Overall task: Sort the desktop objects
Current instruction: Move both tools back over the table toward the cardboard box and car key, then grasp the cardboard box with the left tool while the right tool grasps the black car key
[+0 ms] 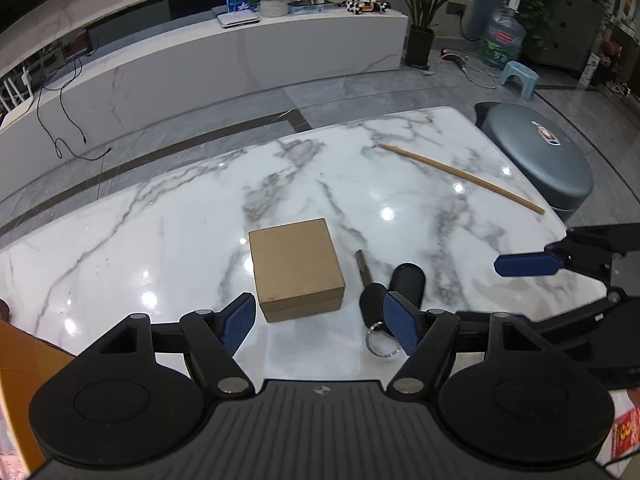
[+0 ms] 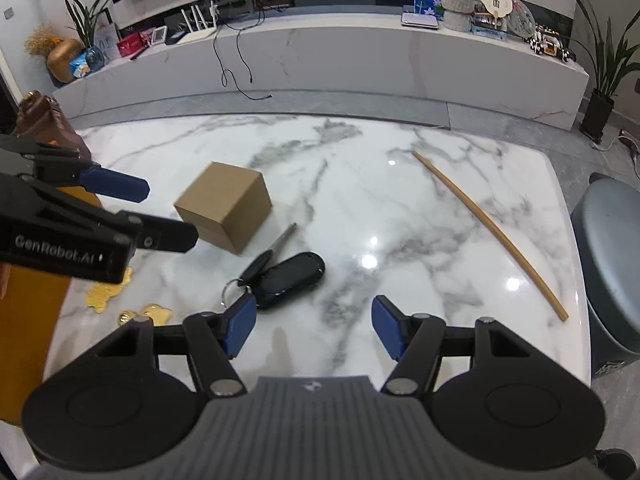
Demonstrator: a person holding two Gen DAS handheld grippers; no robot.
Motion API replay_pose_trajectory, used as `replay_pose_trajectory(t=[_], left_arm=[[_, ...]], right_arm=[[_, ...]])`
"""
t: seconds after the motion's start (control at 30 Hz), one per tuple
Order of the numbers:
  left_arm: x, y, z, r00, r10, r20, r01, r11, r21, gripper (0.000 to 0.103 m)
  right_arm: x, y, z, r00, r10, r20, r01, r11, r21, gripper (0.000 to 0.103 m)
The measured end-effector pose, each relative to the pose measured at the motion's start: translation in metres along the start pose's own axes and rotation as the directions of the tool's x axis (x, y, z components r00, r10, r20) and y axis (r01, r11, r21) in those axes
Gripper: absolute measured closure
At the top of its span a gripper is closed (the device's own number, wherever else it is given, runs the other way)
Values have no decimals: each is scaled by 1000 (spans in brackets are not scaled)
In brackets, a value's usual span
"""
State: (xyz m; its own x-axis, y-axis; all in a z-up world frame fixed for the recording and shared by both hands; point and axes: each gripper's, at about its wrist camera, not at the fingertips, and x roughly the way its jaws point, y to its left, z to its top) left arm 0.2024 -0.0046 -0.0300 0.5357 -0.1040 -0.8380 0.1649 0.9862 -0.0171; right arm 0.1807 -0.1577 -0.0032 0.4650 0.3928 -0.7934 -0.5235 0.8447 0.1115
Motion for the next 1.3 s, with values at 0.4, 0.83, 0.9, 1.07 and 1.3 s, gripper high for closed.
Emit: replay_pose_trajectory(t=[0.4, 0.83, 0.9, 1.07, 1.3], left_arm=[[33, -4, 3, 995, 101, 24, -102, 993, 62, 16], [56, 14, 4, 996, 85, 9, -86, 996, 37, 15], [59, 11, 3, 995, 102, 16, -103, 993, 64, 15], [65, 21, 3, 997, 72, 6, -72, 997, -2, 15], [68, 35, 0, 998, 64, -9, -65, 995, -72, 15]], right_arm=[[26, 12, 5, 999, 27, -17, -27, 999, -19, 37], [47, 32, 8, 1000, -8, -9, 8, 1000, -14, 31], [52, 34, 8, 1000, -27, -9, 27, 1000, -6, 31], [60, 39, 10, 999, -52, 13, 53, 999, -13, 30], [56, 30, 10, 998, -55, 5, 55, 998, -16, 39]])
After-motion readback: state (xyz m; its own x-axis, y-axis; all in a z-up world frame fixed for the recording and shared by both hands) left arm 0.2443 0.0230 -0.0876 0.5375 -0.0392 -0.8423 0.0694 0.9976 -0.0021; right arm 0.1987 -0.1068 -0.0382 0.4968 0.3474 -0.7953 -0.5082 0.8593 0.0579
